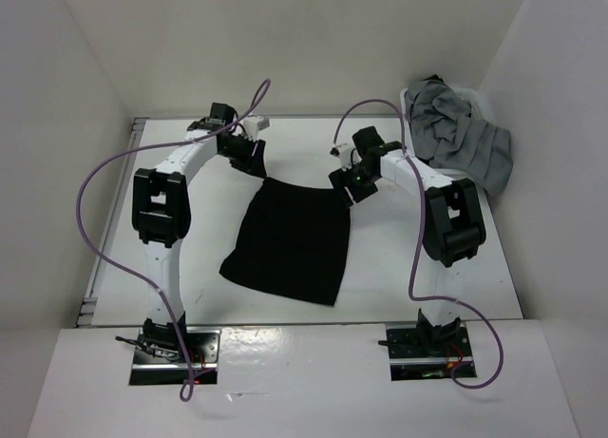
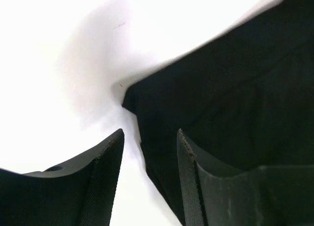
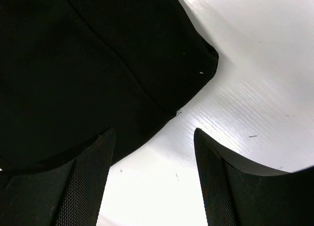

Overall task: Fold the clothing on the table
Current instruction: Flatten the skirt out

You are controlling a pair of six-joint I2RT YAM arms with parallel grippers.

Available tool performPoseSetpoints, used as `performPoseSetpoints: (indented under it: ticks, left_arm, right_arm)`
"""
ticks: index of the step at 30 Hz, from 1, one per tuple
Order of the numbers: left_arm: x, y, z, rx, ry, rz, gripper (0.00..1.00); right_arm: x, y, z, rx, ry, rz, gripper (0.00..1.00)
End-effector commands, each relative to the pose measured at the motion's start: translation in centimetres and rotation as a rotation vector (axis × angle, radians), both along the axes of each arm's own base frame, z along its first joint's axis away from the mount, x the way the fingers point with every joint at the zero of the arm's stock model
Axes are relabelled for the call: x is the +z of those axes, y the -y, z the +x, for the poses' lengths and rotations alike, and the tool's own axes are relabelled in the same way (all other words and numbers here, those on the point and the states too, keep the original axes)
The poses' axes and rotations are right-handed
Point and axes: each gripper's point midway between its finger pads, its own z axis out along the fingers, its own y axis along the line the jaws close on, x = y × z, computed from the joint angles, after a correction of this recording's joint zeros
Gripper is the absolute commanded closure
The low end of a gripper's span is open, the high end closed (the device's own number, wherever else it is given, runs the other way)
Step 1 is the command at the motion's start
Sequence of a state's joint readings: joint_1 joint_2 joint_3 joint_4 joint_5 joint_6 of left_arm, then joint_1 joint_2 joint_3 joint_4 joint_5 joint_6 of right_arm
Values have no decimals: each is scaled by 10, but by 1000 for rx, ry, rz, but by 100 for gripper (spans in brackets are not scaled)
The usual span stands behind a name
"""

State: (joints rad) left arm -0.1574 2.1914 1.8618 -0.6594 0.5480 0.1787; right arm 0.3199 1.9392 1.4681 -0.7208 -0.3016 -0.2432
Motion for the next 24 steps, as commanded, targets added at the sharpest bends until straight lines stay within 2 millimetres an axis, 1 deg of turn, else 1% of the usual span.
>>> performPoseSetpoints:
  ticks: [1, 2, 3, 4, 6, 7, 8, 11, 13, 14, 15, 16, 19, 20, 21, 22, 23, 24]
  left_arm:
    - [-25, 3, 3, 19, -66, -13, 47]
    - [-31, 2, 5, 25, -66, -4, 47]
    - [-31, 2, 5, 34, -73, -8, 47]
    - [-35, 2, 6, 34, -75, -7, 47]
    - [-39, 3, 11, 40, -80, -10, 47]
    - [-40, 3, 9, 41, -89, -9, 47]
    - [-45, 1, 9, 47, -96, 3, 47]
    - [-46, 4, 8, 43, -95, 13, 47]
    - [-48, 5, 11, 49, -93, 9, 47]
    - [-48, 7, 13, 43, -93, -3, 47]
    - [-47, 9, 12, 45, -100, -14, 47]
    - [-53, 9, 11, 45, -112, -12, 47]
    - [-50, 22, 9, 22, -119, -33, 47]
    - [-55, 22, 8, 23, -130, -31, 47]
    - [-52, 22, 10, 22, -121, -33, 47]
    - [-59, 26, 6, 15, -139, -21, 48]
    - [-59, 26, 6, 15, -139, -20, 48]
    - [-65, 31, 3, 6, -151, -17, 48]
  right_arm:
    - [9, -7, 14, 9, 52, 36, 30]
    - [10, -4, 18, 0, 63, 39, 30]
    - [7, -3, 16, 0, 53, 35, 30]
    - [7, -3, 16, 0, 53, 35, 30]
    - [7, 0, 19, -9, 62, 38, 30]
    - [7, 0, 19, -9, 62, 38, 30]
    - [7, 0, 19, -9, 62, 38, 30]
    - [7, 0, 19, -9, 62, 38, 30]
    - [7, 0, 19, -9, 62, 38, 30]
    - [8, -1, 22, -9, 72, 41, 30]
    - [8, 2, 23, -26, 68, 43, 30]
    - [8, 2, 23, -26, 68, 43, 30]
    - [11, 1, 26, -26, 77, 46, 30]
    - [12, 1, 28, -26, 86, 49, 30]
    - [12, 0, 27, -34, 82, 51, 30]
    - [13, 0, 29, -34, 91, 54, 30]
    - [12, 1, 30, -38, 93, 46, 30]
    - [12, 1, 30, -38, 93, 46, 30]
